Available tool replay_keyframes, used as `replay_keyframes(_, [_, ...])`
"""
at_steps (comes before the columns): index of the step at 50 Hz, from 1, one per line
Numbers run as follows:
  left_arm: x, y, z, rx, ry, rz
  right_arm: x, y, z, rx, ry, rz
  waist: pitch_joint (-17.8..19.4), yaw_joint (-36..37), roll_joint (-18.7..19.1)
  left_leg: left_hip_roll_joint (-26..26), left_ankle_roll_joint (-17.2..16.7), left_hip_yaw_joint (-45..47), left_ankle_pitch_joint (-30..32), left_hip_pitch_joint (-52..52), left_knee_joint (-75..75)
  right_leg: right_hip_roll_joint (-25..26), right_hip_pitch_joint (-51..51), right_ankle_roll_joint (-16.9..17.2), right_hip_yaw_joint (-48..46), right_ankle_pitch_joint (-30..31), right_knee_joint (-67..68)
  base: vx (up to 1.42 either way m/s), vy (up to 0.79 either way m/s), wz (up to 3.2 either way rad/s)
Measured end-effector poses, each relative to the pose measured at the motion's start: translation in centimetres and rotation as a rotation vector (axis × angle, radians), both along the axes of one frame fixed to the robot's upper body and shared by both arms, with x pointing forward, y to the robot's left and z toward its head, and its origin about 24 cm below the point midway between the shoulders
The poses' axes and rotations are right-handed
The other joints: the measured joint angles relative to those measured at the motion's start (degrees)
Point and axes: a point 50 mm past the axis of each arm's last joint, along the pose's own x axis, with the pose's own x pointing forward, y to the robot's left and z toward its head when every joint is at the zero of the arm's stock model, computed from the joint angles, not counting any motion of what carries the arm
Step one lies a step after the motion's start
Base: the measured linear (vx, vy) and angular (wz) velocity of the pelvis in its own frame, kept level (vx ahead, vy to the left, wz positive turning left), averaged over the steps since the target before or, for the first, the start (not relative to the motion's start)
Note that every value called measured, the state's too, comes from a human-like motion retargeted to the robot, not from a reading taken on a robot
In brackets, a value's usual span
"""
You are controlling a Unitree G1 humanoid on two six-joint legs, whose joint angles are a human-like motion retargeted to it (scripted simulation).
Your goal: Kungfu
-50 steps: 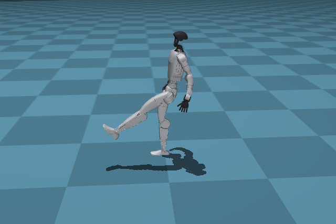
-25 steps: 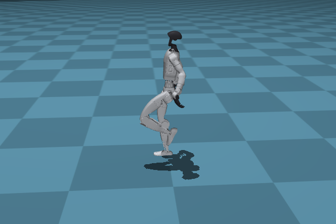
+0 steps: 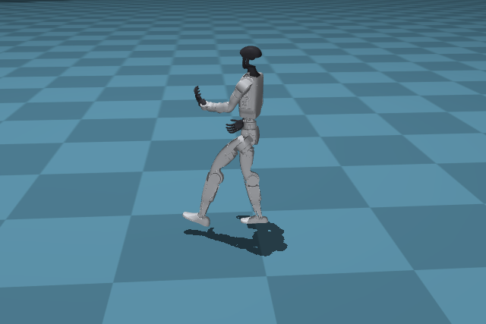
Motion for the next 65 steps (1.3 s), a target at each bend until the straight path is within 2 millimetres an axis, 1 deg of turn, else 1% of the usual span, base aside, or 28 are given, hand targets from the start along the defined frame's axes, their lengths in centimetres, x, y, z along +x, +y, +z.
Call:
replay_keyframes(2, [-1.0, -0.4, -1.1, -0.077, 0.043, -0.092, 4.3, 1.8, 1.3, 0.033, -0.099, 0.126, 0.48, 0.36, 1.22, 2.3, -0.36, -4.8, -3.01, 1.72, -1.93, 0.47, -2.18, -0.37, 7.69, -0.91, 3.15, 0.11, 0.24, -3.79])
replay_keyframes(4, [-2.2, -0.3, -2.8, -0.088, 0.08, -0.186, 7.9, 4.7, 2.7, 0.076, -0.168, 0.275, 1.45, 1.26, 2.59, 5.07, -0.95, -8.72, -6.2, 4.66, -3.04, 1.49, -5.36, -0.01, 15.67, -2.8, 7.97, 0.13, 0.33, -4.23])
replay_keyframes(7, [-4.3, -0.3, -5.8, -0.008, 0.126, -0.304, 11.1, 9.6, 4.6, 0.144, -0.24, 0.519, 3.95, 2.18, 4.42, 7.36, -2.93, -11.71, -9.28, 10.02, -3.21, 2.92, -10.95, 2.15, 25.05, -7.5, 17.22, 0.18, 0.44, -3.98])
replay_keyframes(8, [-5.1, -0.4, -7.0, 0.033, 0.15, -0.336, 11.6, 11.2, 5.2, 0.17, -0.255, 0.6, 5.04, 2.33, 5.11, 7.72, -5.27, -10.9, -8.81, 11.8, -3.18, 3.5, -12.89, 2.94, 26.7, -9.25, 20.75, 0.15, 0.53, -3.18])
replay_keyframes(10, [-7.3, -1.5, -9.6, 0.089, 0.224, -0.407, 11.4, 13.6, 5.6, 0.229, -0.266, 0.746, 7.37, -0.42, 5.07, 7.79, -7.94, -6.55, -12.17, 10.68, 3.1, 1.2, -15.34, 5.76, 27.38, -11.73, 26.42, 0.38, 0.53, -2.02])
replay_keyframes(12, [-9.7, -3.0, -12.3, 0.1, 0.331, -0.486, 10.3, 15.3, 5.6, 0.284, -0.283, 0.868, 5.47, -2.33, 2.69, 0.56, -6.99, -6.83, -13.24, 2.42, 12.75, -2.76, -21.64, 9.03, 28.37, -12.43, 30.33, 0.23, 0.36, -1.21])
replay_keyframes(13, [-10.6, -3.8, -13.4, 0.114, 0.411, -0.521, 10.0, 15.9, 5.7, 0.3, -0.303, 0.902, 5.59, -2.3, 2.41, 0.33, -6.1, -4.26, -14.39, 1.64, 12.95, -4.31, -23.92, 9.79, 27.1, -12.42, 30.94, 0.05, 0.42, -0.6])
replay_keyframes(15, [-11.6, -4.9, -13.9, 0.108, 0.457, -0.562, 9.5, 15.9, 5.4, 0.288, -0.308, 0.917, 7.0, -5.7, 6.22, 4.23, -6.12, -3.45, -19.7, -0.39, 18.26, -7.45, -25.19, 9.59, 16.45, -10.91, 28.59, 0.25, 0.49, 0.26])
replay_keyframes(18, [-11.9, -6.5, -13.2, -0.006, 0.463, -0.545, 8.8, 14.2, 4.5, 0.15, -0.29, 0.887, 5.27, -2.34, 3.2, 0.72, -3.88, 2.38, -24.27, -3.68, 25.54, -11.49, -28.16, 13.96, 21.17, -8.32, 27.27, 0.37, 0.32, -1.1])
replay_keyframes(20, [-11.1, -6.3, -12.7, -0.056, 0.5, -0.523, 8.8, 13.0, 4.4, 0.047, -0.331, 0.852, 4.12, -0.81, 1.59, -0.42, -2.71, 5.32, -25.66, -4.37, 27.57, -14.5, -29.15, 15.48, 20.99, -5.53, 25.35, 0.5, 0.51, -1.09])
replay_keyframes(23, [-9.2, -4.4, -12.0, -0.063, 0.539, -0.502, 9.6, 11.8, 5.6, -0.098, -0.45, 0.857, 2.31, -0.97, 2.16, -0.8, -1.99, 4.97, -27.42, -2.31, 27.54, -16.47, -26.26, 17.75, 18.84, 0.45, 19.1, 0.52, 0.51, -0.36])
replay_keyframes(25, [-7.4, -2.2, -11.2, -0.055, 0.543, -0.45, 10.4, 11.5, 7.1, -0.188, -0.582, 0.926, 1.45, -0.5, 1.79, -1.09, -0.89, 5.57, -27.6, -0.44, 26.71, -17.7, -23.99, 19.62, 17.86, 6.61, 14.87, 0.51, 0.29, -0.66])
replay_keyframes(27, [-5.5, 0.7, -10.4, -0.018, 0.546, -0.351, 11.4, 11.7, 9.5, -0.28, -0.758, 1.021, 0.82, 0.83, 0.75, -0.82, -0.25, 6.7, -27.22, 2.57, 24.31, -18.9, -23.21, 21.23, 12.26, 15.34, 12.52, 0.53, 0.34, -1.18])
replay_keyframes(30, [-3.2, 6.2, -9.7, 0.11, 0.56, -0.146, 13.7, 12.5, 15.1, -0.389, -1.107, 1.123, -0.29, 4.73, 0.41, 3.61, -0.43, 8.7, -25.85, 7.65, 18.64, -20.03, -26.37, 21.79, -11.94, 30.51, 12.32, 0.37, 0.19, -1.94])
replay_keyframes(32, [-2.8, 9.3, -10.0, 0.21, 0.59, -0.016, 15.5, 12.4, 20.3, -0.406, -1.336, 1.118, -1.3, 6.1, -1.4, 0.7, 3.7, 14.7, -23.48, 13.39, 10.89, -27.01, -27.59, 21.74, -28.74, 35.99, 14.61, 0.3, 0.51, -1.62])
replay_keyframes(33, [-3.1, 10.4, -10.7, 0.261, 0.628, 0.038, 16.3, 12.4, 23.3, -0.385, -1.452, 1.1, -1.64, 6.2, -2.53, -1.33, 5.62, 17.17, -21.97, 17.04, 6.24, -29.54, -27.98, 21.57, -34.02, 36.67, 17.79, 0.27, 0.52, -1.37])
replay_keyframes(35, [-4.2, 11.6, -12.2, 0.316, 0.698, 0.088, 17.7, 12.4, 30.7, -0.345, -1.707, 1.034, -3.06, 7.07, -2.91, -0.48, 7.07, 20.36, -18.48, 21.28, -1.29, -26.19, -31.53, 21.79, -37.87, 33.55, 25.2, 0.13, 0.25, -1.42])
replay_keyframes(38, [-7.4, 9.4, -14.8, 0.301, 0.767, -0.098, 18.1, 10.6, 43.3, -0.471, -2.051, 0.871, -4.22, 7.13, -0.2, 2.29, 8.56, 19.67, -15.5, 24.31, -7.05, -13.43, -39.17, 21.79, -33.29, 25.29, 40.06, 0.05, 0.02, -0.64])
replay_keyframes(40, [-10.2, 7.1, -16.5, 0.3, 0.822, -0.318, 17.1, 9.2, 51.1, -0.532, -2.158, 0.707, -4.44, 6.66, 0.9, 2.85, 9.85, 19.99, -14.07, 25.57, -9.73, -11.0, -42.87, 21.79, -34.94, 19.9, 51.75, 0.15, -0.03, 0.25])
replay_keyframes(41, [-11.9, 6.0, -17.4, 0.31, 0.861, -0.425, 16.5, 8.3, 54.2, -0.491, -2.174, 0.637, -5.02, 5.49, 1.1, 2.61, 10.55, 19.92, -13.29, 25.65, -10.89, -12.02, -44.02, 21.79, -36.55, 17.81, 57.26, 0.24, 0.02, 0.87])
replay_keyframes(43, [-15.5, 4.2, -19.0, 0.329, 0.953, -0.628, 14.5, 6.6, 59.2, -0.434, -2.234, 0.541, -6.53, 2.32, 1.47, 2.14, 11.89, 19.5, -11.93, 25.2, -12.74, -13.89, -46.24, 21.79, -39.59, 13.54, 67.18, 0.3, -0.05, 1.63])
replay_keyframes(45, [-18.8, 3.3, -20.2, 0.339, 1.055, -0.8, 12.2, 4.7, 62.5, -0.55, -2.297, 0.461, -7.63, -1.21, 1.85, 2.38, 12.76, 18.33, -10.56, 23.69, -13.47, -13.62, -49.18, 21.79, -41.93, 9.2, 74.98, 0.2, -0.24, 1.94])
replay_keyframes(46, [-20.0, 3.2, -20.7, 0.341, 1.109, -0.853, 11.3, 3.9, 63.5, -0.677, -2.298, 0.398, -7.72, -1.84, 1.99, 2.76, 13.05, 17.6, -10.18, 23.14, -13.52, -12.51, -50.61, 21.79, -42.65, 7.36, 77.75, 0.15, -0.23, 1.54])
replay_keyframes(49, [-22.5, 3.0, -21.6, 0.334, 1.237, -0.889, 9.0, 2.6, 65.5, -0.974, -2.296, 0.196, -7.44, -2.71, 2.31, 3.22, 13.82, 15.31, -9.76, 22.71, -13.51, -9.46, -53.91, 21.79, -42.67, 3.48, 83.61, 0.16, -0.1, 0.84])
replay_keyframes(52, [-23.1, 3.1, -22.1, 0.337, 1.262, -0.836, 8.2, 2.7, 65.6, -1.065, -2.333, 0.07, -7.02, -3.87, 3.25, 3.37, 14.55, 13.4, -9.98, 23.35, -13.38, -6.88, -55.69, 21.79, -40.63, 1.71, 85.96, 0.16, 0.07, 0.46])
replay_keyframes(57, [-21.7, 4.4, -21.9, 0.376, 1.191, -0.776, 9.6, 3.0, 64.0, -0.983, -2.343, 0.074, -6.61, -5.19, 4.62, 3.35, 14.67, 11.29, -10.22, 24.38, -13.11, -4.63, -56.85, 21.79, -37.92, 0.44, 83.96, 0.11, 0.09, 0.33])
replay_keyframes(60, [-20.3, 5.2, -21.5, 0.38, 1.154, -0.716, 10.9, 2.5, 63.0, -0.931, -2.297, 0.109, -6.01, -5.25, 4.64, 3.45, 13.43, 11.77, -9.59, 25.29, -13.76, -4.77, -56.48, 21.79, -37.12, -0.11, 81.46, 0.03, 0.03, 0.13])
replay_keyframes(65, [-18.0, 5.0, -20.8, 0.295, 1.084, -0.584, 13.8, 3.2, 60.1, -0.799, -2.199, 0.173, -5.14, -5.55, 4.65, 2.66, 12.13, 12.46, -8.87, 26.48, -15.1, -5.15, -54.13, 21.79, -36.82, -0.02, 76.7, 0.0, 0.01, 0.03])
